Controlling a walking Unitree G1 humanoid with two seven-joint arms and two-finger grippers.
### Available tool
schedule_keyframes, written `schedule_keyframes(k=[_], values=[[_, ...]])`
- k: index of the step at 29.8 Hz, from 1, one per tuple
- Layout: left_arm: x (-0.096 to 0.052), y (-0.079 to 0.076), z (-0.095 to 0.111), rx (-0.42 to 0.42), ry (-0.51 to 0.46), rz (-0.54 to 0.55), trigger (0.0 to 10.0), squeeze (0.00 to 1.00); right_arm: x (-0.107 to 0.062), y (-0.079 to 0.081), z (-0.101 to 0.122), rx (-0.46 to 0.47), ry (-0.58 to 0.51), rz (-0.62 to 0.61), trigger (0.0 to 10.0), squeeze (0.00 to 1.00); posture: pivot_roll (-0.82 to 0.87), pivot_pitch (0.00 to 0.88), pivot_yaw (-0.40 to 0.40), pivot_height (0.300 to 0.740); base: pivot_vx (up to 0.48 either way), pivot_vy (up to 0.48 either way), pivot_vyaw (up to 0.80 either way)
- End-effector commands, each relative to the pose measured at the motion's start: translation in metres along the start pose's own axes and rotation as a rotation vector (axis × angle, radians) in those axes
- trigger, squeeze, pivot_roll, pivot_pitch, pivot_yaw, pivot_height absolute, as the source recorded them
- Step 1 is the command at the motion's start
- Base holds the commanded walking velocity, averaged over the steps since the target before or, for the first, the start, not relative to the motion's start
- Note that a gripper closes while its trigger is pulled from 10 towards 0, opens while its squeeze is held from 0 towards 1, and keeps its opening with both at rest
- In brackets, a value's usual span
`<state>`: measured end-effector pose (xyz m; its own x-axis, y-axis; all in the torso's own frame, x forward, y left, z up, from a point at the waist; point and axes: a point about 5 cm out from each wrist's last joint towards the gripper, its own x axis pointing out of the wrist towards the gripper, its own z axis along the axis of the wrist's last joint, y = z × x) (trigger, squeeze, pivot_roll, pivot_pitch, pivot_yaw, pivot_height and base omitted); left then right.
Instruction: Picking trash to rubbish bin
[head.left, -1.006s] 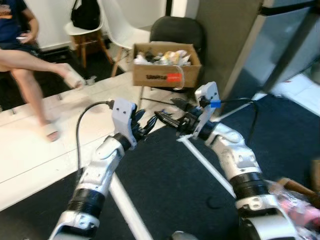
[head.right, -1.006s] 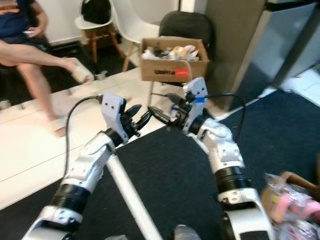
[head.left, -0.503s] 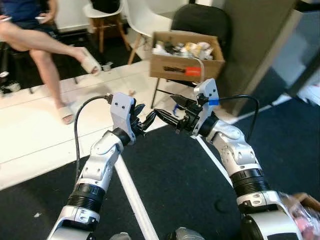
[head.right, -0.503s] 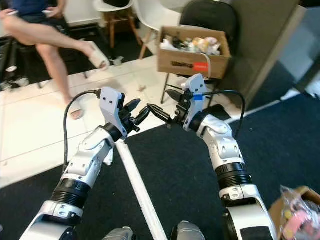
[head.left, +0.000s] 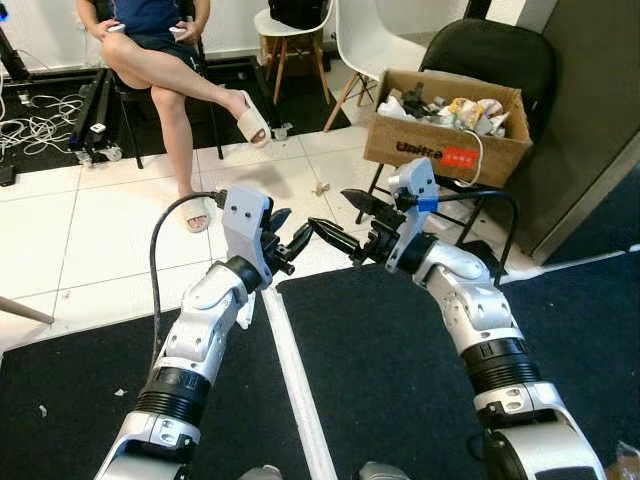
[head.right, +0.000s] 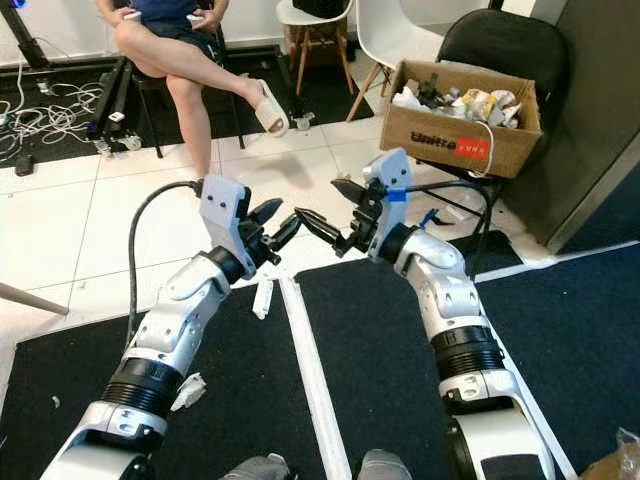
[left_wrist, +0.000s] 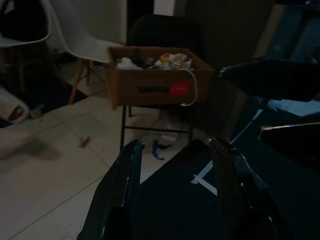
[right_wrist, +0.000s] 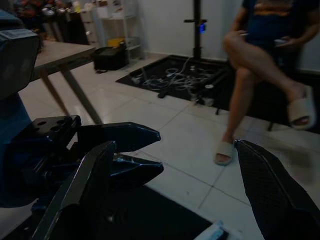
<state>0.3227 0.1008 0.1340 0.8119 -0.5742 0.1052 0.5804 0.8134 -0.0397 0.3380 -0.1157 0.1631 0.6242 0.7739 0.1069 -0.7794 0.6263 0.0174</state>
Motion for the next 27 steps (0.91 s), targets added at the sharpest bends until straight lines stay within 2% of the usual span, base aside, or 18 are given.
schedule_keyframes(k=[1, 27], values=[[-0.0011, 0.0004, -0.0045, -0.009, 0.019, 0.000, 10.0, 0.00, 0.0002, 0.0014, -0.0023, -0.006, 0.010, 0.009, 10.0, 0.00, -0.03, 0.000, -0.034, 0.740, 0.000, 0.000, 0.79], [-0.0009, 0.0004, -0.0055, -0.015, 0.020, -0.001, 10.0, 0.00, 0.0001, 0.0018, -0.0032, -0.006, 0.012, 0.016, 10.0, 0.00, -0.03, 0.000, -0.033, 0.740, 0.000, 0.000, 0.79]])
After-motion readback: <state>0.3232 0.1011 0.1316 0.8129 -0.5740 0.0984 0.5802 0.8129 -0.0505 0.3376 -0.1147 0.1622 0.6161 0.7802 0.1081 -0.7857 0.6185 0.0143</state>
